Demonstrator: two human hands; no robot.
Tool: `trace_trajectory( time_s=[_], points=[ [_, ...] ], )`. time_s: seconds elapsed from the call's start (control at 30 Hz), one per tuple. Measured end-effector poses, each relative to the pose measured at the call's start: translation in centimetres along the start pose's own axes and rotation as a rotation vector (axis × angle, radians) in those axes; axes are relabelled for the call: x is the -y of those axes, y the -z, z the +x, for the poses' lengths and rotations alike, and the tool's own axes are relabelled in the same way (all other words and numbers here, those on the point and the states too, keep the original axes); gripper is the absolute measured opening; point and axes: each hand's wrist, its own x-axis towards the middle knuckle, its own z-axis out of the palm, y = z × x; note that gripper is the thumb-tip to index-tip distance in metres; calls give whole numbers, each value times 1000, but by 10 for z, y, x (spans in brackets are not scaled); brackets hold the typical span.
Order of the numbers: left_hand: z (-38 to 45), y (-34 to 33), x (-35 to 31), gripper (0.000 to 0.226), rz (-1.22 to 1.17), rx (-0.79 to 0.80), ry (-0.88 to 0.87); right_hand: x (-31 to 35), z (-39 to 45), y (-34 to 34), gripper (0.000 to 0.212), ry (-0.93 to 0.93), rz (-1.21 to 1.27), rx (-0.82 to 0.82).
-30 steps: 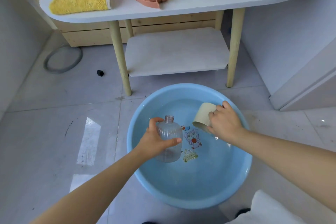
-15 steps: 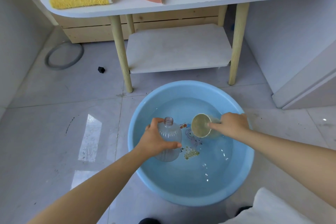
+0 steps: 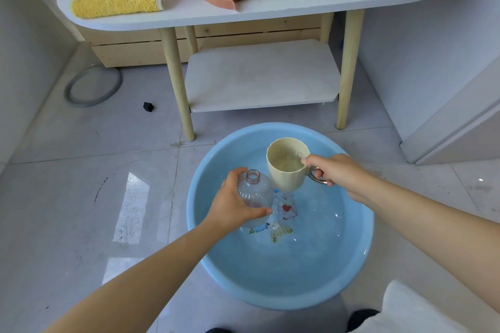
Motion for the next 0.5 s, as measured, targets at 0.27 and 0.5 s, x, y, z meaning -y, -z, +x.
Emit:
trace_trajectory(
  time_s=[0.27,0.5],
  points=[
    [2,-3,-5,97,-8,15,-28,17,-8,-7,54,249,-185,-193],
    [1,-4,-9,97,-8,40,-43,21,-21,-12,56,466,-282,-355]
  ],
)
